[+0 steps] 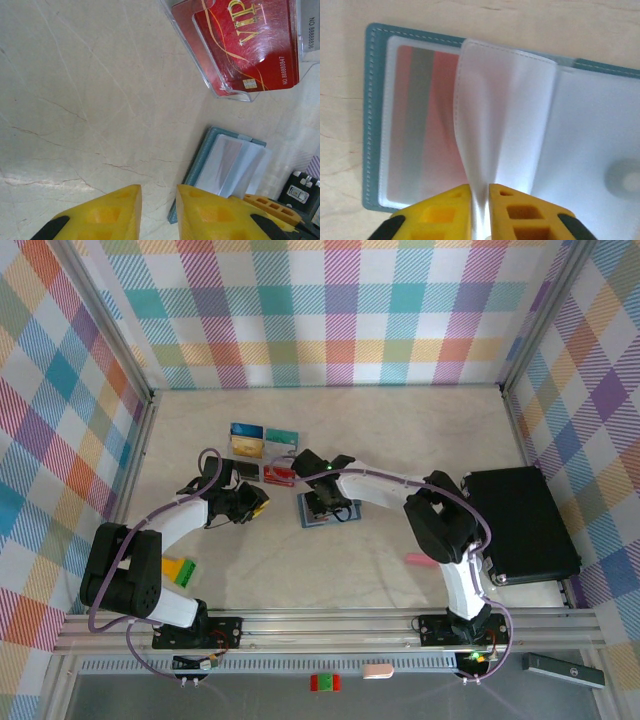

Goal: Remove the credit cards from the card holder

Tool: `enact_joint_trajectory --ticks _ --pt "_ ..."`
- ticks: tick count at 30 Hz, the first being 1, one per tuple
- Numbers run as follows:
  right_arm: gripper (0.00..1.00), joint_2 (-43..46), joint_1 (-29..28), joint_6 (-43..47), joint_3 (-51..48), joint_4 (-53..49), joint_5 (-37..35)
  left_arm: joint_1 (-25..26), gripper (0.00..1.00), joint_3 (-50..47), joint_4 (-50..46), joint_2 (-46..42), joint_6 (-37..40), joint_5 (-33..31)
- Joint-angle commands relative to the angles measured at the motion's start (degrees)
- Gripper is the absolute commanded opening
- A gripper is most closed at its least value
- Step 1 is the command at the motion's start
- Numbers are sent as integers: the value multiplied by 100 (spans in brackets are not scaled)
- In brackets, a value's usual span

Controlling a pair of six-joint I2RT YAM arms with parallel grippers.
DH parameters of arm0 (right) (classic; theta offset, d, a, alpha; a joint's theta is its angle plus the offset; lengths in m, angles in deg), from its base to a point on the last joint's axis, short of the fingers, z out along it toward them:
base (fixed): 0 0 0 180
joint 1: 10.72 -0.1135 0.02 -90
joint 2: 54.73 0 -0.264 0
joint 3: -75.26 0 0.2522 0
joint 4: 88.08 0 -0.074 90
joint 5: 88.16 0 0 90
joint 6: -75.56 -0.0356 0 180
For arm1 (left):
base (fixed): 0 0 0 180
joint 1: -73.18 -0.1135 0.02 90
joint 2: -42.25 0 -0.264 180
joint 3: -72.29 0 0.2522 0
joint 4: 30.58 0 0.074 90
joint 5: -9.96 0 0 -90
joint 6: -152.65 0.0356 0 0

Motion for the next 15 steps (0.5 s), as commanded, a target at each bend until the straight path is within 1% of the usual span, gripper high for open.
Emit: enact_joint_trajectory --ticks 1,4,8,12,15 --pt "21 331 164 -458 -240 72 -434 -55 25 21 -175 -88 81 108" --pt "26 425 297 -669 -412 51 -529 -54 25 44 -195 -70 84 117" --pt "31 609 471 -864 -623 36 -639 -55 25 75 -201 -64 94 126" --pt "33 795 661 -947 -735 24 -674 -50 25 97 -193 -22 93 152" --pt "33 931 692 -801 -727 69 -638 -43 25 119 -189 -21 93 161"
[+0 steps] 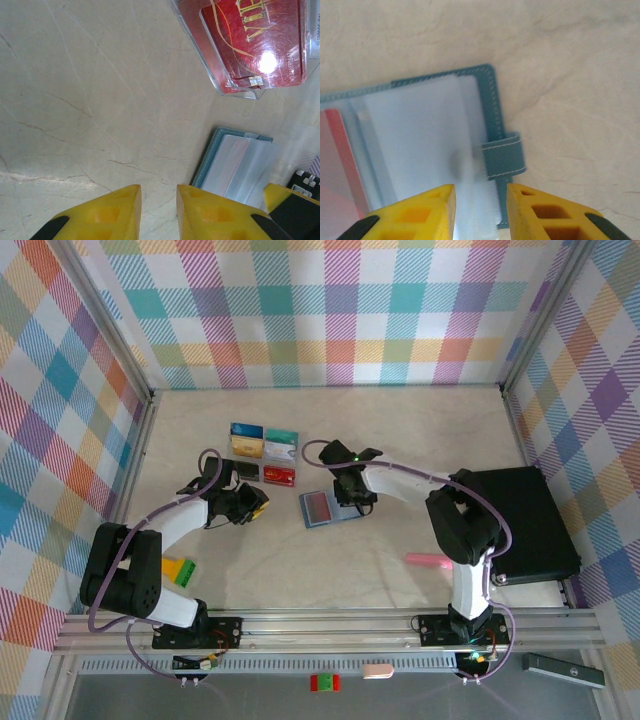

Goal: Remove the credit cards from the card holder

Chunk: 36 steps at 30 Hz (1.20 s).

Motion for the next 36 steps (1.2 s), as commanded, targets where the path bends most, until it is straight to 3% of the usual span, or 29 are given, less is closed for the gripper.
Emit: enact_joint_trajectory --ticks 1,8,18,25,30,36 --pt "33 349 3 59 -1 44 17 -46 26 126 -101 -20 74 156" --pt "37 135 -322 899 422 298 1143 7 29 177 -132 -56 74 104" --pt "37 -810 -489 992 1076 -199 1402 138 31 247 -124 15 88 157" --pt "36 -948 -358 882 931 -227 1393 326 32 322 -9 170 120 253" --pt "35 -852 -196 808 568 56 1787 514 32 419 56 313 161 301" --pt "27 -835 -85 728 321 311 2223 816 31 552 201 560 112 374"
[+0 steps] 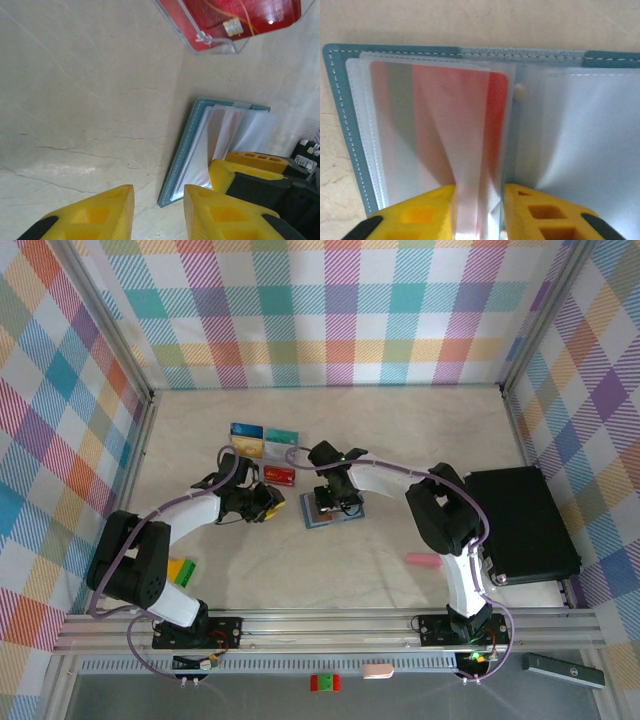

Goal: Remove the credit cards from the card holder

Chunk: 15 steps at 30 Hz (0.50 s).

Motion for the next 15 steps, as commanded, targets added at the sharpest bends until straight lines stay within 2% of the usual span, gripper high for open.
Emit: enact_joint_trajectory --ticks 1,7,15 --pt "25 0 45 -111 -238 101 356 179 30 206 187 151 53 145" --pt "21 59 175 -191 -447 334 654 523 25 399 379 472 -26 230" --pt "18 136 335 -285 -700 583 982 888 24 701 575 953 -127 244"
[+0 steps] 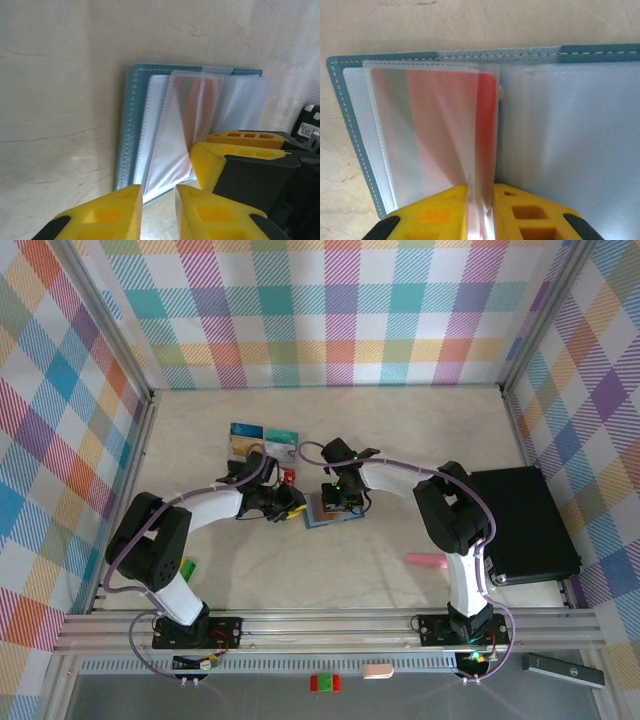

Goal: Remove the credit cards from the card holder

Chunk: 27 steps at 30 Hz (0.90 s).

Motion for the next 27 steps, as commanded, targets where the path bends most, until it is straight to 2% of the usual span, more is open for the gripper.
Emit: enact_joint_trajectory --ticks 1,11,21,27 --pt "18 -69 4 -93 -228 64 266 123 24 196 181 202 -90 72" --pt "18 -25 77 -108 -288 118 337 406 24 335 250 624 -162 -17" --pt "18 -38 112 -153 -341 168 401 461 24 375 -296 582 239 -559" --pt "18 -104 138 -200 -358 201 529 538 24 449 -381 773 438 -572"
